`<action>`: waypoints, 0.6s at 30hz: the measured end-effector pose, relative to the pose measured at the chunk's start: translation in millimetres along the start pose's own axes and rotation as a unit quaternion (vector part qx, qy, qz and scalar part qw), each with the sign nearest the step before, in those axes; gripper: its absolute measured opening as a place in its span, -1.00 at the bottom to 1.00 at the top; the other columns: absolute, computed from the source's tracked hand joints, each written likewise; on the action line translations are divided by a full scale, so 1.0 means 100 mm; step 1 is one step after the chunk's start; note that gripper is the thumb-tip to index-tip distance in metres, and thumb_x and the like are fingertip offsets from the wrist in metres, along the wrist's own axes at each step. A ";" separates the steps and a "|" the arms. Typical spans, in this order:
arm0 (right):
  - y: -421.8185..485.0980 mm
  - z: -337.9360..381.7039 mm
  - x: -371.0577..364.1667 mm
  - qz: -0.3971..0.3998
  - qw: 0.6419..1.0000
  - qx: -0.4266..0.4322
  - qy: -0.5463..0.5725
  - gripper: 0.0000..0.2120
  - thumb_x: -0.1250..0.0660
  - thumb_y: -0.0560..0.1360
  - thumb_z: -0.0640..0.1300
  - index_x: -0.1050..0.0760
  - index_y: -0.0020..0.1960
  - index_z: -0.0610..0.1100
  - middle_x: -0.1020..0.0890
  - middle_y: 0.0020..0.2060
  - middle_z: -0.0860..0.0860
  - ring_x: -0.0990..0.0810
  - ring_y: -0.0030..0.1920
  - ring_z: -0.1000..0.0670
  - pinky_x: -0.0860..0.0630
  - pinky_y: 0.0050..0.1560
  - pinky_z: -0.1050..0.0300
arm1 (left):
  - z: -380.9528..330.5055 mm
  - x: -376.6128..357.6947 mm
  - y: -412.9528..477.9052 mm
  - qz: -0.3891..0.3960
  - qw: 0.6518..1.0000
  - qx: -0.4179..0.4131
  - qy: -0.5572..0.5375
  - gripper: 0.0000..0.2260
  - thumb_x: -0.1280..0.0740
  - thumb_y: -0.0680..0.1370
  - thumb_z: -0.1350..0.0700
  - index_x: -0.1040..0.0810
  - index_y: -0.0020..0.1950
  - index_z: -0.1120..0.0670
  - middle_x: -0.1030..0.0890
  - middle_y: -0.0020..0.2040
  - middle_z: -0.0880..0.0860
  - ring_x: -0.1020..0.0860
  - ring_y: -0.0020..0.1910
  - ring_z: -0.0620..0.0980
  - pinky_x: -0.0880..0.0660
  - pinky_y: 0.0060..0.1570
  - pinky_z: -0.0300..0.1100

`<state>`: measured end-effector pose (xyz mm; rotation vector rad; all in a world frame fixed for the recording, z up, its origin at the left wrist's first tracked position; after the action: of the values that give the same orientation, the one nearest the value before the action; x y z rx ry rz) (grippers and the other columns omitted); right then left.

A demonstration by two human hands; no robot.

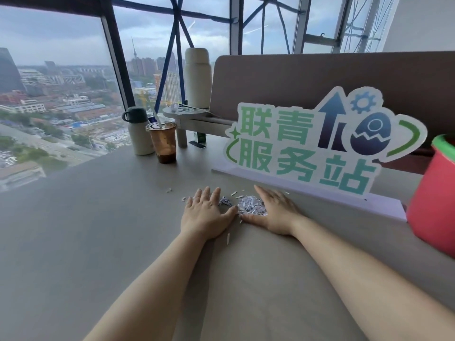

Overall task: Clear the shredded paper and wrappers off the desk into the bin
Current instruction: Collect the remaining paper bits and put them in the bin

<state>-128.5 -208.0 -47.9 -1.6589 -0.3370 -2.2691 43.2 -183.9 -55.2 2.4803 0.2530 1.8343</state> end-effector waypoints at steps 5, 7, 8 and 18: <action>0.05 0.03 0.02 -0.043 0.999 0.033 0.002 -0.18 -0.16 0.35 0.43 -0.16 0.47 0.02 -0.27 0.46 0.02 -0.17 0.46 -0.05 -0.09 0.46 0.05 | -0.15 0.09 -0.07 -0.037 0.996 -0.085 0.000 -0.42 -0.14 0.49 -0.27 -0.18 0.46 -0.09 -0.30 0.47 -0.06 -0.18 0.49 -0.02 -0.11 0.47 -0.10; 0.02 0.05 0.04 -0.069 0.997 0.042 0.007 -0.30 -0.21 0.39 0.36 -0.29 0.42 0.02 -0.37 0.37 0.01 -0.25 0.39 -0.05 -0.14 0.42 0.08 | -0.20 0.11 -0.10 -0.035 0.994 -0.107 -0.001 -0.45 -0.15 0.50 -0.24 -0.20 0.45 -0.12 -0.34 0.45 -0.08 -0.22 0.46 -0.03 -0.16 0.42 -0.12; 0.01 0.05 0.05 -0.080 0.996 0.046 0.009 -0.35 -0.22 0.40 0.34 -0.34 0.38 0.03 -0.41 0.33 0.01 -0.29 0.36 -0.05 -0.17 0.40 0.09 | -0.21 0.11 -0.10 -0.033 0.993 -0.112 -0.004 -0.46 -0.15 0.50 -0.24 -0.20 0.45 -0.13 -0.36 0.44 -0.08 -0.24 0.45 -0.02 -0.18 0.40 -0.11; -0.04 0.05 0.06 -0.095 0.989 0.074 0.087 -0.63 -0.33 0.45 0.12 -0.54 0.18 -0.03 -0.49 0.01 -0.07 -0.47 0.10 -0.05 -0.37 0.11 0.15 | -0.24 0.10 -0.07 -0.045 0.988 -0.146 -0.020 -0.51 -0.19 0.49 -0.26 -0.28 0.39 -0.15 -0.48 0.30 -0.12 -0.36 0.34 0.00 -0.28 0.32 -0.09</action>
<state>-127.6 -203.1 -40.7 -1.3976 -0.6279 -2.4373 22.6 -176.6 -39.8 2.2649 0.0851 1.6503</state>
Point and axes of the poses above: each hand's wrist, its own y-axis towards the middle knuckle, its own x-axis out of the back of the hand, z = x × y, the point moved 7 cm from there along y, towards the middle knuckle
